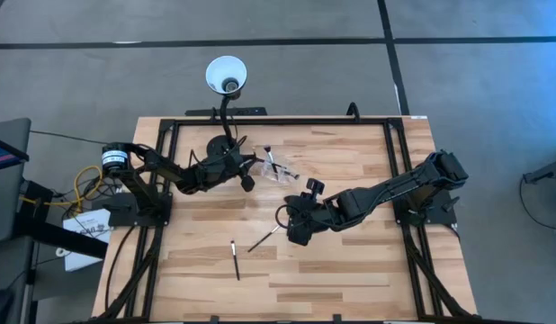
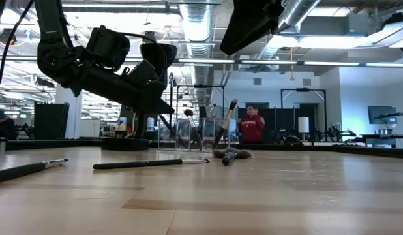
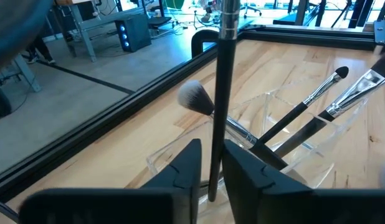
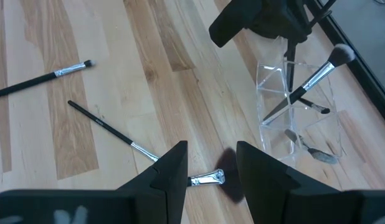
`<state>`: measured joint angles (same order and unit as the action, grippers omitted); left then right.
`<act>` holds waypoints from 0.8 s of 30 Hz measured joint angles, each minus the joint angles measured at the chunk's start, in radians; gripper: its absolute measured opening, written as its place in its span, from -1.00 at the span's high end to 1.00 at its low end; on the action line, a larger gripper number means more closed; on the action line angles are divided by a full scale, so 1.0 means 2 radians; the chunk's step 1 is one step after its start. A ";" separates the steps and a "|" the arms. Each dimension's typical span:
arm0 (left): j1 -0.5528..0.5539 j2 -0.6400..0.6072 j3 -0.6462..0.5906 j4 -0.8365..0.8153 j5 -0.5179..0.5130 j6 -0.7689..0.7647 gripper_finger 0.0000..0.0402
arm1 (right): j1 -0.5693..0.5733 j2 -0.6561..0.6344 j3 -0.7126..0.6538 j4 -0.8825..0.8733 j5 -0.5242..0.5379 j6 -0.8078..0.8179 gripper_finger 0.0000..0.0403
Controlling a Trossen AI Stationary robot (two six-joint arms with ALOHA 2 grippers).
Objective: Sort items
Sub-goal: Put the eyeshadow brush into the left section of the transparent organizer
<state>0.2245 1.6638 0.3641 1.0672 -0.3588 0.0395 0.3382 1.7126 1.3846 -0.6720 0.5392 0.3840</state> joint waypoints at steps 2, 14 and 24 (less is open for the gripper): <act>0.000 0.000 0.000 0.000 0.000 0.000 0.65 | 0.000 0.000 0.000 0.000 0.000 0.000 0.37; 0.000 0.000 0.000 0.000 0.012 -0.023 0.36 | -0.003 0.000 0.000 0.019 0.009 -0.020 0.37; 0.000 0.000 0.000 0.002 0.024 -0.023 0.33 | -0.073 0.069 -0.012 0.236 0.027 -0.157 0.57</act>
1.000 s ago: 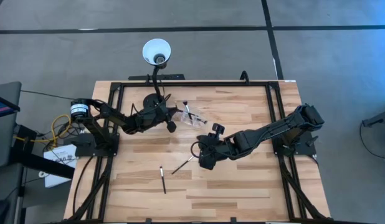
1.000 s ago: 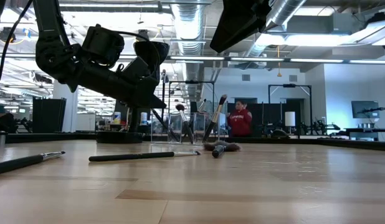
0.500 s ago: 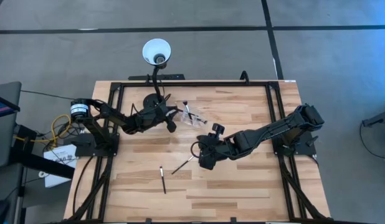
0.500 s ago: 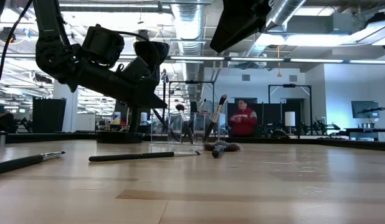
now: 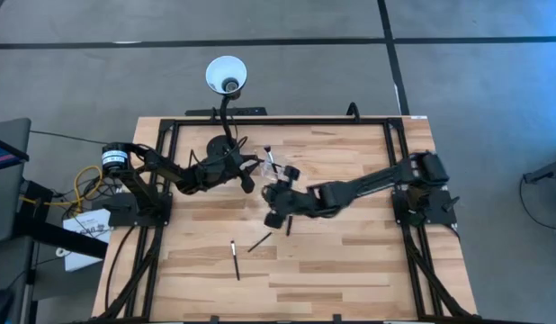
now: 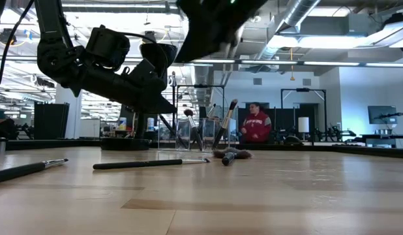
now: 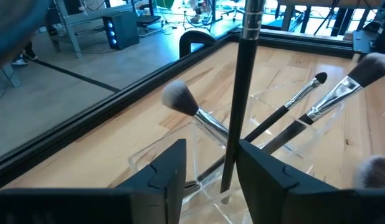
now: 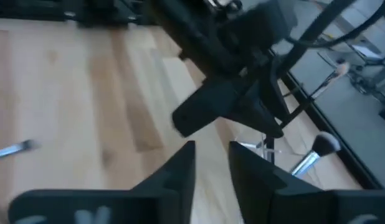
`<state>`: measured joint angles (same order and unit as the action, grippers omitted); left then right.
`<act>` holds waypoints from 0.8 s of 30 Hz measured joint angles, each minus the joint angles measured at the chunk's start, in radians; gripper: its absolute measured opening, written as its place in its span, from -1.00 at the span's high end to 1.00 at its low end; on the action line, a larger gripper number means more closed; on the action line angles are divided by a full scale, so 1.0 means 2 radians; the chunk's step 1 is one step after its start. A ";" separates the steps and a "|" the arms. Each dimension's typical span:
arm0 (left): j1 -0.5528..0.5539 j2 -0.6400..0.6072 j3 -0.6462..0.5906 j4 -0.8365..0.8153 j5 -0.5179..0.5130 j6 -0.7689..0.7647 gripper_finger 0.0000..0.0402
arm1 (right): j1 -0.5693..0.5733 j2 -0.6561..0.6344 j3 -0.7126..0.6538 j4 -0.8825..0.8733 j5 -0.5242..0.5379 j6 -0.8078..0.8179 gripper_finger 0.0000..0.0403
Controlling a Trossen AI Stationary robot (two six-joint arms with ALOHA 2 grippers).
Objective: Sort items
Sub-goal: Put the eyeshadow brush into the left section of the transparent organizer
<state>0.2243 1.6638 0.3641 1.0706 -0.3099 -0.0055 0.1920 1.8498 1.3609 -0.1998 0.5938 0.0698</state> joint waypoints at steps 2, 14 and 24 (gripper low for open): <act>0.000 0.000 0.000 0.000 0.000 0.000 0.35 | -0.018 0.021 0.000 0.014 -0.002 -0.008 0.71; 0.000 0.000 0.000 0.000 0.000 0.000 0.38 | -0.095 0.075 -0.001 0.127 -0.016 -0.088 0.98; 0.000 0.000 -0.001 0.000 0.000 0.000 0.40 | -0.134 0.084 0.000 0.175 -0.075 -0.088 1.00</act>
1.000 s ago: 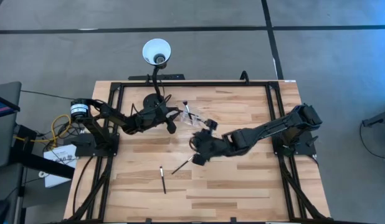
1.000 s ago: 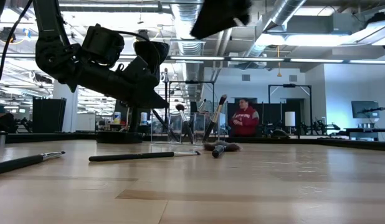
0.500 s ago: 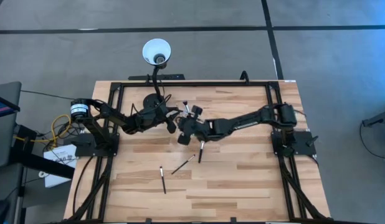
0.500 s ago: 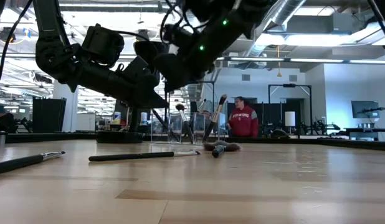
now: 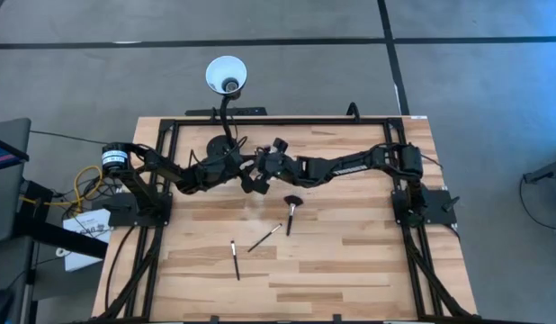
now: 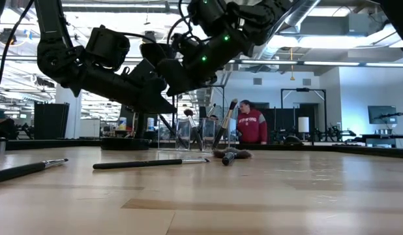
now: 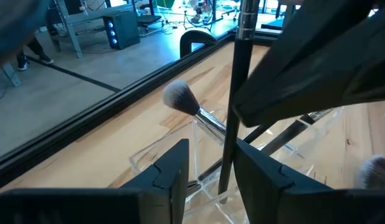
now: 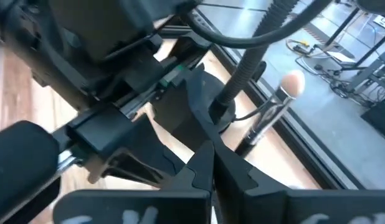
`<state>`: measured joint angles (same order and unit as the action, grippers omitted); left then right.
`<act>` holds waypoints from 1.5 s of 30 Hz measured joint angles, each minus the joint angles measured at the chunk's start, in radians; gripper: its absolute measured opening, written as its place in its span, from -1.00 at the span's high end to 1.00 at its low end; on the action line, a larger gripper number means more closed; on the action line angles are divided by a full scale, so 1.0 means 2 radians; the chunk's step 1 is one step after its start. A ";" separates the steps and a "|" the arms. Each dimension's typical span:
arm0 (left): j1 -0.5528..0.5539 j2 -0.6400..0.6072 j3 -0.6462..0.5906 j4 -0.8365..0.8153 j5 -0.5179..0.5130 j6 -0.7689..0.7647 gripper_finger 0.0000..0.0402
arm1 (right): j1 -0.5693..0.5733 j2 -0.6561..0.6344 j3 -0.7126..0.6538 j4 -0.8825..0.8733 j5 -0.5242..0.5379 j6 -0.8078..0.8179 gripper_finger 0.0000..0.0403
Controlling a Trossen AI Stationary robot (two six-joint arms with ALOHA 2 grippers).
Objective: Sort items
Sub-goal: Put the eyeshadow brush into the left section of the transparent organizer, then put the highlighter brush into the left section of the transparent organizer
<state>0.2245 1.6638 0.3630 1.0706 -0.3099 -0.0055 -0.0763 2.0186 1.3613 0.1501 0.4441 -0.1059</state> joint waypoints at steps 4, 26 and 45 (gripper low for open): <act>-0.003 0.000 0.000 -0.011 0.000 0.000 0.41 | 0.002 0.000 0.000 0.000 -0.001 0.000 1.00; -0.008 -0.043 0.000 -0.036 0.000 0.017 0.42 | 0.019 -0.024 0.000 -0.026 0.001 -0.013 1.00; -0.161 -0.280 -0.068 -0.249 0.010 -0.083 0.43 | 0.167 -0.171 0.001 -0.322 0.010 0.226 0.96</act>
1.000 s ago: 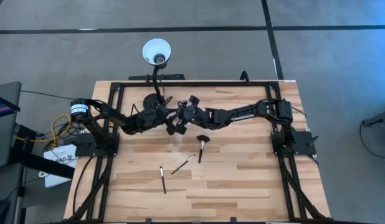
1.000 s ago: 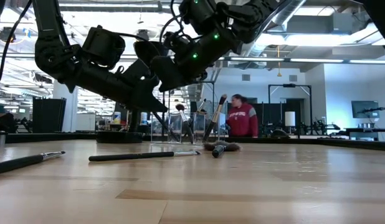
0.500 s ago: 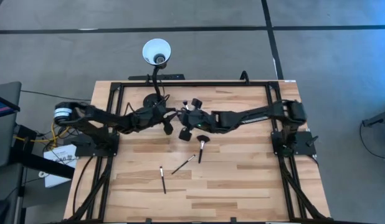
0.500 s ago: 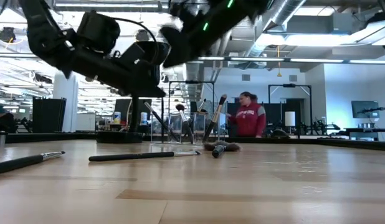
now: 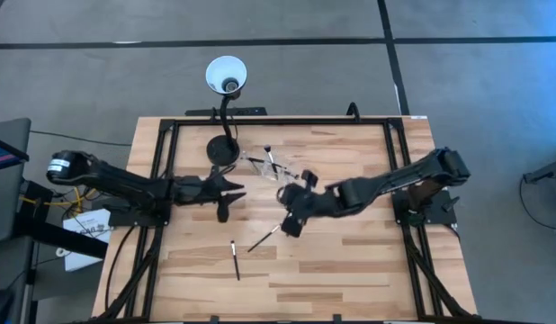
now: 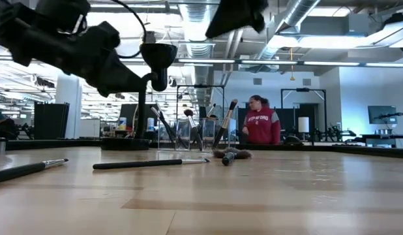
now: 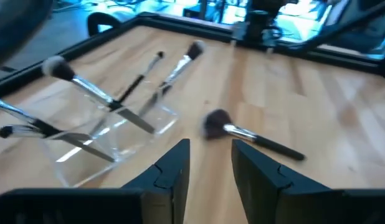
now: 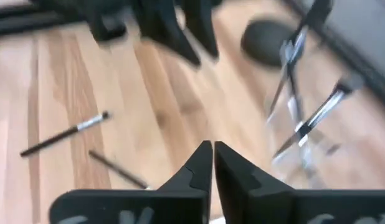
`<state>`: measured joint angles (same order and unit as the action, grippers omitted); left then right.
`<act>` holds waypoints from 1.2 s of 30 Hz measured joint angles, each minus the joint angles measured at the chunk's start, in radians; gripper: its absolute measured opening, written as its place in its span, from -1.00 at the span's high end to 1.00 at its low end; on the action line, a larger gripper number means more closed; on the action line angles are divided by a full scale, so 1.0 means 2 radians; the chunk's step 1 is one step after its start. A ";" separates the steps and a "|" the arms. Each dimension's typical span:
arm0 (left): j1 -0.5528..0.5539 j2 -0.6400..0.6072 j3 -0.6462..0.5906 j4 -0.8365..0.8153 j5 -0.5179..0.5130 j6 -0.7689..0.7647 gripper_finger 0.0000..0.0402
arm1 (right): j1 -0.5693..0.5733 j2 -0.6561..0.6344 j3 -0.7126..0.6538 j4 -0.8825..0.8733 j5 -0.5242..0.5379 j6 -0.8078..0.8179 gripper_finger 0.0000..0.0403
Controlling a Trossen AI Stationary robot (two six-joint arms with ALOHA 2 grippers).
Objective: Sort items
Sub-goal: Put the highlighter brush into the left section of the transparent organizer
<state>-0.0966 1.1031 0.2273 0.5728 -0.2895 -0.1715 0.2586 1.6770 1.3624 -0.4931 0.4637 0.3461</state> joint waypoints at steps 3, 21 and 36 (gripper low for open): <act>-0.017 -0.007 -0.005 0.001 -0.001 -0.001 0.43 | 0.011 0.040 -0.001 -0.022 0.003 0.050 0.85; -0.025 -0.006 -0.007 0.001 -0.003 -0.022 0.43 | -0.017 0.163 -0.001 -0.091 0.020 0.426 0.16; -0.025 -0.007 -0.006 0.000 -0.003 -0.022 0.43 | 0.025 0.239 0.001 -0.058 0.099 0.581 0.34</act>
<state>-0.1463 1.0890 0.2150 0.5721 -0.2951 -0.2150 0.3092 2.1558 1.3651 -0.6098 0.6627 1.5085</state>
